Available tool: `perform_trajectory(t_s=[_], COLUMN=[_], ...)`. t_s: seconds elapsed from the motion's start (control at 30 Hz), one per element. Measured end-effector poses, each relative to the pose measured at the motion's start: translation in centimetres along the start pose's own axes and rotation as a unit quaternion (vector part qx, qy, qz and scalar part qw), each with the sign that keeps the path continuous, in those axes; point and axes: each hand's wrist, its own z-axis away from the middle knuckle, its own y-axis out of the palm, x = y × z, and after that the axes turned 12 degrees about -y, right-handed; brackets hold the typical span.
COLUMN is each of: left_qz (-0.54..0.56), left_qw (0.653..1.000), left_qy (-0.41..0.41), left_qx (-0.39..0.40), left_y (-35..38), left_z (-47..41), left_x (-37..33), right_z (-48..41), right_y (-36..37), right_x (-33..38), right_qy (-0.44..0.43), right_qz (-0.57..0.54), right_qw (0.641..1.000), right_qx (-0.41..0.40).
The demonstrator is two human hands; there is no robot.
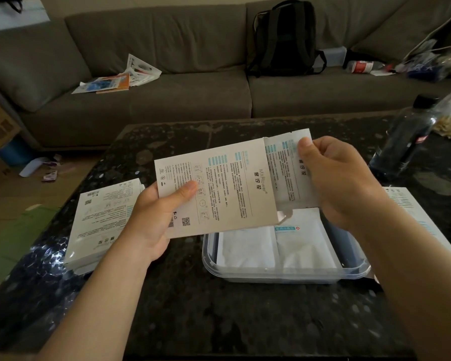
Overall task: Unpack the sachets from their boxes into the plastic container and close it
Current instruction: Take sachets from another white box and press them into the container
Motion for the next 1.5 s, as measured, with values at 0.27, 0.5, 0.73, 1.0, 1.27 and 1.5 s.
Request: perform_trajectory(t_s=[0.27,0.5,0.73,1.0,1.27,1.5], left_qz=[0.02,0.083,0.114,0.105,0.122,0.125], left_qw=[0.999,0.99,0.981,0.984,0.979,0.98], left_qy=[0.006,0.01,0.02,0.023,0.03,0.029], left_qx=[-0.029,-0.11,-0.153,-0.144,-0.159,-0.15], left_y=[-0.1,-0.7,-0.6,-0.4,-0.4,-0.4], left_z=[-0.1,-0.4,-0.3,-0.2,-0.3,-0.2], left_x=[-0.1,-0.8,-1.0,-0.9,-0.8,-0.8], right_z=[-0.4,-0.4,-0.6,-0.8,-0.9,-1.7], right_y=[-1.4,-3.0,-3.4,-4.5,-5.6,-3.3], right_x=[-0.4,-0.5,-0.3,-0.9,-0.8,-4.1], right_qy=[-0.048,-0.161,-0.084,-0.275,-0.209,-0.063], right_qz=[-0.022,-0.003,-0.084,0.076,0.088,0.217], right_qw=[0.999,0.985,0.993,0.958,0.972,0.963], right_qx=[0.009,-0.058,0.025,0.026,0.06,0.145])
